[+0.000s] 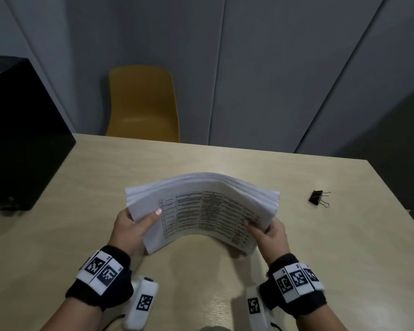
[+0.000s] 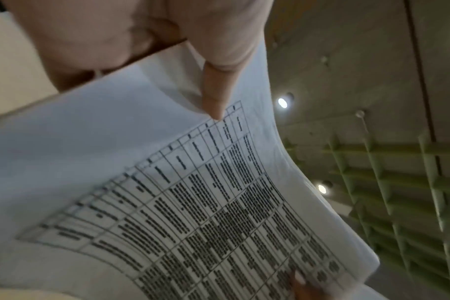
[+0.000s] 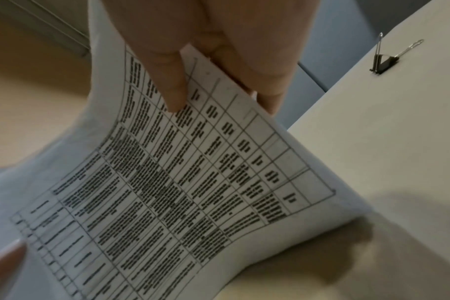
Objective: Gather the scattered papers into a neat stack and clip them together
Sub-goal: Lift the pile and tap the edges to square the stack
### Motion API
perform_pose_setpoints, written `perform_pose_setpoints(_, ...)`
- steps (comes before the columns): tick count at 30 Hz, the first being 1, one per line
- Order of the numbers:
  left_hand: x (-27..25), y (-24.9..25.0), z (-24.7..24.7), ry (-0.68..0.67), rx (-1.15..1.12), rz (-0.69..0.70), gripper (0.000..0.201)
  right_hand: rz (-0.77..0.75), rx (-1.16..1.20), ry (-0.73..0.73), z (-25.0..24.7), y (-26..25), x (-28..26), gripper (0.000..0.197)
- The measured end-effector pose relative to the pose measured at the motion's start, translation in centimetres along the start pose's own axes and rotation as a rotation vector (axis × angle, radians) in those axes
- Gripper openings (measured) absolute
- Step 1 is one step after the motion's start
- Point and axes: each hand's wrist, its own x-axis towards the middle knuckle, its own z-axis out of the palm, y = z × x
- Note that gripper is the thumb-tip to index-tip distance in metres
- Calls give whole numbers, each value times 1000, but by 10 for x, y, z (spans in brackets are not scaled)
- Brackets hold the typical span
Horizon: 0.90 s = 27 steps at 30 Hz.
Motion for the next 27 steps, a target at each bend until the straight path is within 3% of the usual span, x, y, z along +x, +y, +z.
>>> perform_pose_setpoints(3, -2, 0, 2, 76, 7, 22, 17, 21, 27, 32, 5, -1, -1, 37)
perform_pose_setpoints(6, 1, 5, 1, 54, 41, 90, 21, 2, 56, 50, 6, -5, 0, 33)
perform_pose_setpoints(8, -1, 12, 1, 30, 14, 140, 34, -35, 94, 47, 5, -11, -3, 33)
perform_pose_setpoints(11, -8, 27, 3, 81, -53, 190, 62, -46, 145, 78, 7, -21, -6, 64)
perform_pose_setpoints(14, -10, 42, 12, 178, -165, 144, 54, -4, 156, 215, 15, -37, -2, 78)
perform_pose_setpoints(19, 1, 48, 23, 365, -143, 11, 37, 125, 284, 372, 27, -58, 12, 50)
perform_pose_setpoints(24, 2, 44, 25, 377, -160, 32, 26, 160, 314, 353, 27, -61, 13, 30)
perform_pose_setpoints(27, 2, 43, 23, 363, -160, 63, 7, 138, 378, 316, 25, -61, 9, 19)
